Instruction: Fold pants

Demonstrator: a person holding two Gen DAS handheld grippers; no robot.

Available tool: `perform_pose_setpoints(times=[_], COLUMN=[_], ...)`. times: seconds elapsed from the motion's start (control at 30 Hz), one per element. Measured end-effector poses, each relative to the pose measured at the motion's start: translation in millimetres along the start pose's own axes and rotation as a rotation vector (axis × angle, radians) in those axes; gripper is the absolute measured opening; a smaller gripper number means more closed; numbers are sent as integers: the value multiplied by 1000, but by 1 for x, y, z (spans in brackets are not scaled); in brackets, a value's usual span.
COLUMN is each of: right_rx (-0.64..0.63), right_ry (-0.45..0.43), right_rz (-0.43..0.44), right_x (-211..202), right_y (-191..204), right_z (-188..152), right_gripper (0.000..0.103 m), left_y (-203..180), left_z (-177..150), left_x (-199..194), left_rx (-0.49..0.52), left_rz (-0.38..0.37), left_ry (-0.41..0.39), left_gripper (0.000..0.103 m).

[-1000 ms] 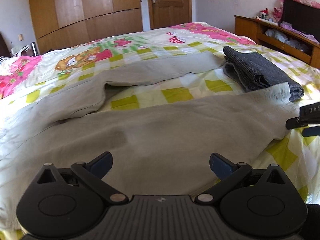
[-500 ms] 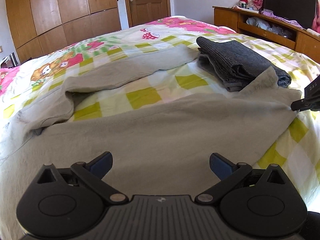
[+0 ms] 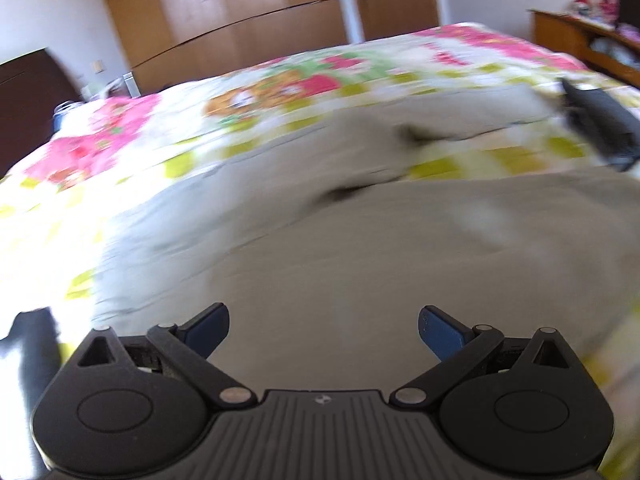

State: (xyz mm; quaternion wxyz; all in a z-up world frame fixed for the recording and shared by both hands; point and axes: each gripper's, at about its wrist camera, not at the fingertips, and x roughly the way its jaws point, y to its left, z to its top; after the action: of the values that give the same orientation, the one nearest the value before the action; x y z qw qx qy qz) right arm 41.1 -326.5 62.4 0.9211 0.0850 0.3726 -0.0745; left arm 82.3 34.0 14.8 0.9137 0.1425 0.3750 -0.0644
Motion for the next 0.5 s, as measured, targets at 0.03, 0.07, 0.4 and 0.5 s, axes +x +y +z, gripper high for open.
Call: perform_pose_setpoints(times=[0.03,0.07,0.4,0.5], right_rx=[-40,-81,-712,-883], right_ry=[20,38,47,41], right_rz=[45,78,394,424], right_x=[11,20,143,187], right_y=[24,45,263,312], right_z=[5,10,104,122], right_gripper=[12,12,32,40], left_y=[17,33,162,195], left_z=[-5,-11,55,75], left_x=[10,19,51,93], left_rx=[-8,-21,-66,-51], left_rz=[16,27,23,26], left_ry=[39,68,-88,-53], left_gripper=[103,103,100,100])
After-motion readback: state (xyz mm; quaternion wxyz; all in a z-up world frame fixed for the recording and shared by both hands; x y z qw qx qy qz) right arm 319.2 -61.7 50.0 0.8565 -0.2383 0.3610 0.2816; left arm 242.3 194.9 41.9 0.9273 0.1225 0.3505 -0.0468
